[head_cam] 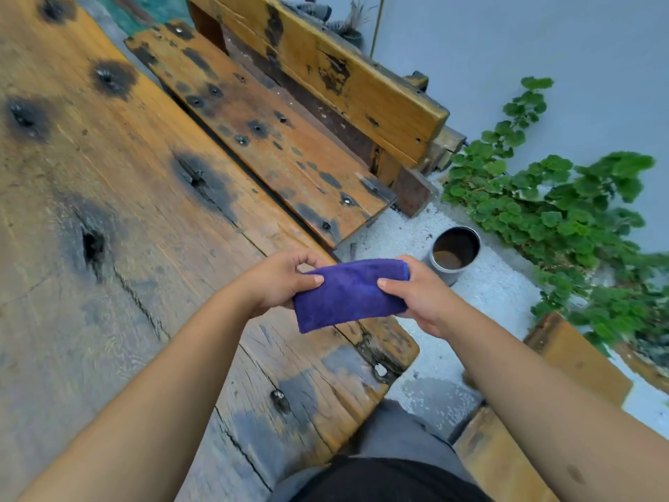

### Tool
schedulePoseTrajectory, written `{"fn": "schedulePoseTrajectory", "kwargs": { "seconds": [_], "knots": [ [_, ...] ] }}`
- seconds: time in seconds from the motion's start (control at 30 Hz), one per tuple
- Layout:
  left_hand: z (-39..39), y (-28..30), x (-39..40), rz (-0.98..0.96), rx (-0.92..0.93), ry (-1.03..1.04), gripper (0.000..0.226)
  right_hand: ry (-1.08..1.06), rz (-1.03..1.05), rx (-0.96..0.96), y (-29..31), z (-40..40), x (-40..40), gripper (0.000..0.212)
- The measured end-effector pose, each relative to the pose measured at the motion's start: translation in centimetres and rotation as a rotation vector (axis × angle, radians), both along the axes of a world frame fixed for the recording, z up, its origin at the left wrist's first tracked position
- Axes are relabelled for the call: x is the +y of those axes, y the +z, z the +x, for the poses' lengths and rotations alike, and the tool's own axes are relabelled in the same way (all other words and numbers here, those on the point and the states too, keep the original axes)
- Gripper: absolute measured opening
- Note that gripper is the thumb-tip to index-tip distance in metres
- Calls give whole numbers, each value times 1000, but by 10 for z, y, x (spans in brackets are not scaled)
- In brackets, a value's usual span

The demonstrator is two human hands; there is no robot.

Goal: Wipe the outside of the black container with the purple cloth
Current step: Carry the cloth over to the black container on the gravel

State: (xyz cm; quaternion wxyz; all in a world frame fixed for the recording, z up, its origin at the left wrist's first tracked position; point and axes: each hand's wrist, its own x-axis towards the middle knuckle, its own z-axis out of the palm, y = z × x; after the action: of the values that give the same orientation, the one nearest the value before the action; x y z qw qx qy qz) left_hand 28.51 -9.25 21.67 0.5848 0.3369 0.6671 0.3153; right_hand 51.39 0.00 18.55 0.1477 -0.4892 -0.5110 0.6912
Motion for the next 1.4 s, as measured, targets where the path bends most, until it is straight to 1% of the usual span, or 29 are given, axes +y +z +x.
{"fn": "schedulePoseTrajectory", "kwargs": {
  "seconds": [0.07, 0.13, 0.17, 0.27, 0.33, 0.4, 0.5, 0.6, 0.67, 0.77, 0.83, 1.07, 1.3, 1.4],
  "knots": [
    [15, -2, -2, -19, 24, -52, 9, -32, 66, -10, -1, 18, -14, 18],
    [31, -6, -1, 8, 29, -37, 8, -111, 117, -16, 0, 35, -24, 17],
    [38, -8, 0, 23, 3, -10, 10, -164, 136, -11, 1, 43, -27, 17],
    [67, -14, 10, 90, -151, 42, 25, -312, 192, -3, 7, 70, -27, 22],
    [86, -16, 20, 161, -184, 67, 26, -365, 217, -19, 11, 88, -23, 19],
    [104, -18, 31, 239, -154, 84, 22, -395, 257, -50, 14, 103, -18, 20],
    [130, -22, 49, 316, -105, 101, 20, -435, 357, -152, 11, 125, -8, 25],
    [151, -30, 70, 337, -91, 107, 20, -442, 409, -207, 7, 143, 5, 37],
    [161, -36, 88, 330, -74, 98, 20, -426, 416, -217, 5, 155, 21, 36],
    [175, -44, 122, 318, -42, 78, 21, -398, 403, -215, 0, 175, 53, 25],
    [184, -50, 147, 327, -8, 62, 22, -396, 374, -203, -5, 186, 76, 22],
    [228, -68, 250, 292, 46, 50, 26, -408, 263, -175, -28, 232, 178, 21],
    [270, -79, 335, 254, 57, 50, 23, -416, 235, -196, -41, 278, 262, 27],
    [286, -84, 364, 238, 33, 62, 25, -414, 225, -196, -45, 294, 291, 24]
  ]
}}
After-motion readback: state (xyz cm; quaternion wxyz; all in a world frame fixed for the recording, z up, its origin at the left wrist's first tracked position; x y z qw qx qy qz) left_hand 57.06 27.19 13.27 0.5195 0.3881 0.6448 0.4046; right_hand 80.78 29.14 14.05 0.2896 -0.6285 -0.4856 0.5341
